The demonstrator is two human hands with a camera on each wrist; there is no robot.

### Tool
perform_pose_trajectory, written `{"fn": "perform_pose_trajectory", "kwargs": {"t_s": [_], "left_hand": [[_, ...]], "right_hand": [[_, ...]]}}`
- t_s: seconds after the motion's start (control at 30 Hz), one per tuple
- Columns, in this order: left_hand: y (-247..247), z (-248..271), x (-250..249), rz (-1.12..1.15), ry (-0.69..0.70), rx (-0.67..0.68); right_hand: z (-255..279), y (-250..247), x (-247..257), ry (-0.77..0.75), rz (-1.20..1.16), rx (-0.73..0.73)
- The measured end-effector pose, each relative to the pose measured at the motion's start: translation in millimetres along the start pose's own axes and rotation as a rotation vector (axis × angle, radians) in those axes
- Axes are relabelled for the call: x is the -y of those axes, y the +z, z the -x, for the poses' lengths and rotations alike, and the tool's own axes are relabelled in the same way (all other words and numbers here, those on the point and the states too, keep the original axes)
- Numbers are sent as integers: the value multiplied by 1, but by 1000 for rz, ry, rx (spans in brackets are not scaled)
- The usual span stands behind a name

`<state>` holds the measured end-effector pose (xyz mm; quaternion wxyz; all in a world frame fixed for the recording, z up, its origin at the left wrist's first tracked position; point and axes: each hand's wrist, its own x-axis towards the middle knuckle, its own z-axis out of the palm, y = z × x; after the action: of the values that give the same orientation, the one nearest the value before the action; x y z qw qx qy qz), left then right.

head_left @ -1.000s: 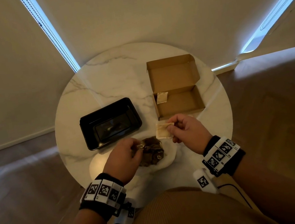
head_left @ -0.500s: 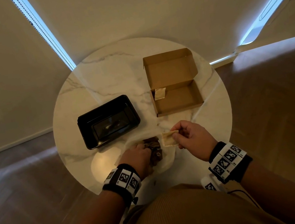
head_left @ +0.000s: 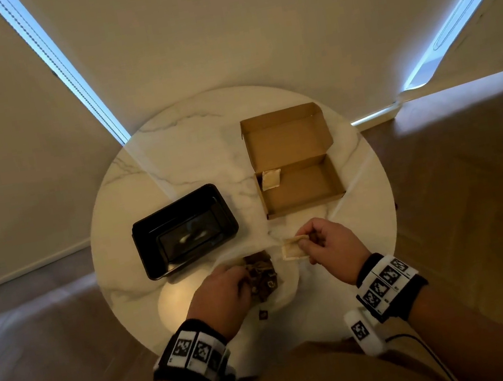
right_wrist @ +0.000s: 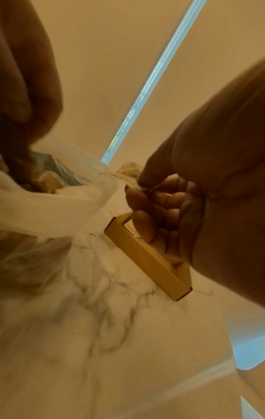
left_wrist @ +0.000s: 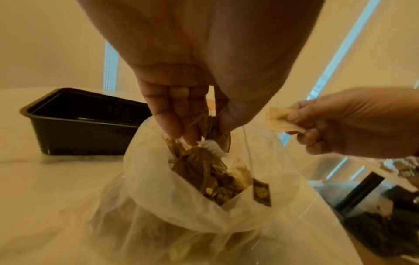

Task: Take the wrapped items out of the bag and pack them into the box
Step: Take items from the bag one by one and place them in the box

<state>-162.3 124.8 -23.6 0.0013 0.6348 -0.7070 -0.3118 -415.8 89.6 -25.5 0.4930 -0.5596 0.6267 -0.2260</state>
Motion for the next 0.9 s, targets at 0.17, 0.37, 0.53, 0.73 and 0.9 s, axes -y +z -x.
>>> {"fn": "perform_pose_trajectory", "kwargs": {"t_s": [0.17, 0.37, 0.53, 0.73, 0.9], "left_hand": [[-5, 17, 3, 188, -9, -29], [-2, 31, 3, 298, -64, -18], [-6, 32, 4, 348, -110, -49], [-12, 28, 3, 385, -142, -55], [-13, 21, 5, 422, -204, -47]], "right_hand": [[-74, -20, 8, -27, 163, -88], [-160, -22, 8, 38, 361, -103], [-192, -14, -4, 141, 393, -91], [-207, -1, -14, 194, 322, -81], [-202, 0, -7, 165, 353, -113]]}}
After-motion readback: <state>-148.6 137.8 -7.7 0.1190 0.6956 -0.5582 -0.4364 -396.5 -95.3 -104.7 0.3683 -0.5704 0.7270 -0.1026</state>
